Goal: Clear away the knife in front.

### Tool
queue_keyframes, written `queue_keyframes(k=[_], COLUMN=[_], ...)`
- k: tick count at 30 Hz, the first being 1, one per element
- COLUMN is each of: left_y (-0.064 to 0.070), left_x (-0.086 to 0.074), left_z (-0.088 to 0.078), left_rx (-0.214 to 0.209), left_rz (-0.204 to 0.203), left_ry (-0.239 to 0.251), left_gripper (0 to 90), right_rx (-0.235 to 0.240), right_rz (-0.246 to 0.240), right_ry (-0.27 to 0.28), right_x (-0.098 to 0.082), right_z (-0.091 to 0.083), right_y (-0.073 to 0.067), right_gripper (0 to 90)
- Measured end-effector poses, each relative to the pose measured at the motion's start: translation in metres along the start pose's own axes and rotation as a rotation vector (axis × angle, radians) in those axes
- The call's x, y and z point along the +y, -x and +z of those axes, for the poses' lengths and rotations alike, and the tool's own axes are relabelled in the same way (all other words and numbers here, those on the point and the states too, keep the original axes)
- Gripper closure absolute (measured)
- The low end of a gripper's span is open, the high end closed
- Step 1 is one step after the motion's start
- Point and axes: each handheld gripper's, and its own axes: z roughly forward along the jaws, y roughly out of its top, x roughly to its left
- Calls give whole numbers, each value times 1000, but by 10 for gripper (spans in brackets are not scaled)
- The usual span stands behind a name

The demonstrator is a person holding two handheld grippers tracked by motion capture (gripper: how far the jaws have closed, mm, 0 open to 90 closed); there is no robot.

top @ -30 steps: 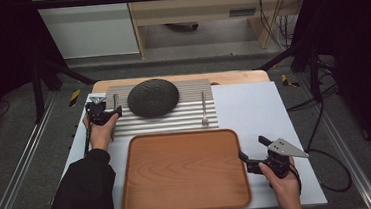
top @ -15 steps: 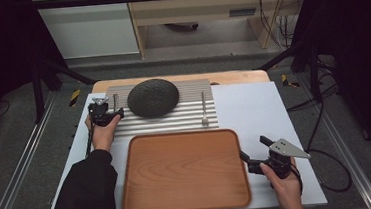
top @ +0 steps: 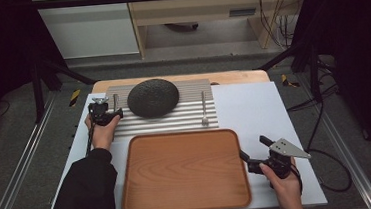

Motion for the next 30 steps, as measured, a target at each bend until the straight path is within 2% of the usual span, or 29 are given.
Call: queue_keyframes(k=[8, 13, 17, 25, 30], left_y=[-1, -2, -1, -2, -4], left_x=[7, 5, 4, 5, 8], left_z=[2, 6, 8, 3, -1], left_rx=[-6, -28, -30, -28, -27], left_rz=[0, 4, 9, 22, 19], left_ry=[-28, -53, -74, -92, -79], left_gripper=[300, 336, 358, 398, 448], right_rx=[-2, 0, 0, -1, -3], right_rz=[4, 5, 4, 12, 19], right_ry=[-1, -4, -4, -6, 2], right_x=[0, -1, -1, 0, 0], right_z=[0, 0, 0, 0, -1], right_y=[1, 1, 1, 1, 3], right_gripper=[57, 57, 57, 57, 57])
